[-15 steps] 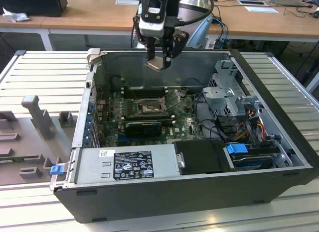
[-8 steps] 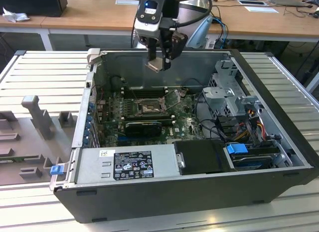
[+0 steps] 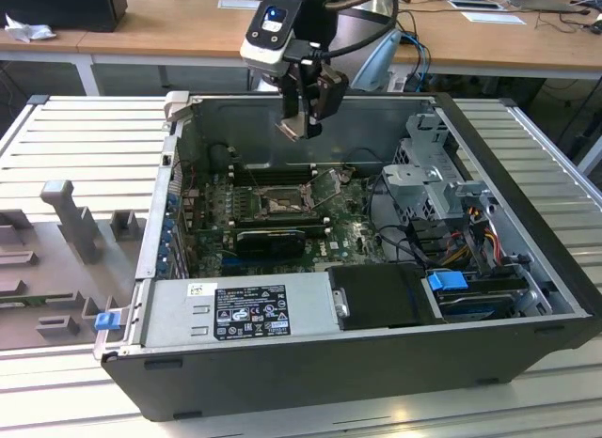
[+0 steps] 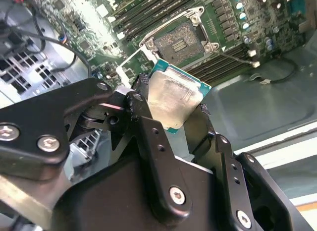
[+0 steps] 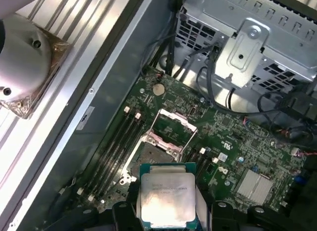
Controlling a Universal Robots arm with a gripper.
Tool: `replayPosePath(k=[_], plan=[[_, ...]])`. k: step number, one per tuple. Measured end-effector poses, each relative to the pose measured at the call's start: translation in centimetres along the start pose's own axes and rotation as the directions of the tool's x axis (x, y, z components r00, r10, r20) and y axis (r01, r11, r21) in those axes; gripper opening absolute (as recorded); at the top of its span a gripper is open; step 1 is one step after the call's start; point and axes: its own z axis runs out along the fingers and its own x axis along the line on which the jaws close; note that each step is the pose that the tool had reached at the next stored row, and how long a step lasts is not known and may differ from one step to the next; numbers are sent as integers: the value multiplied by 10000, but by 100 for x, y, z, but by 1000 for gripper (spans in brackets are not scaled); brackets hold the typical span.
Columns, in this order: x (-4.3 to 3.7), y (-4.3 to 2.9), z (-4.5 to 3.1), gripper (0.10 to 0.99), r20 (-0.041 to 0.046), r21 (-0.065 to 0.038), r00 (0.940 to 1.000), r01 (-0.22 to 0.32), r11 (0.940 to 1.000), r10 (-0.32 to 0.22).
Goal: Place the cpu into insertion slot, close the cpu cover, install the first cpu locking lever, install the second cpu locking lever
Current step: 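Place the cpu into insertion slot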
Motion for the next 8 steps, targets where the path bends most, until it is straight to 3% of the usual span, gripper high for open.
replayPosePath(k=[3,8], plan=[[0,-2,21,529,48,-10,9985,-538,9986,538],[-2,-8,82,529,160,-37,9839,-1779,9840,1779]])
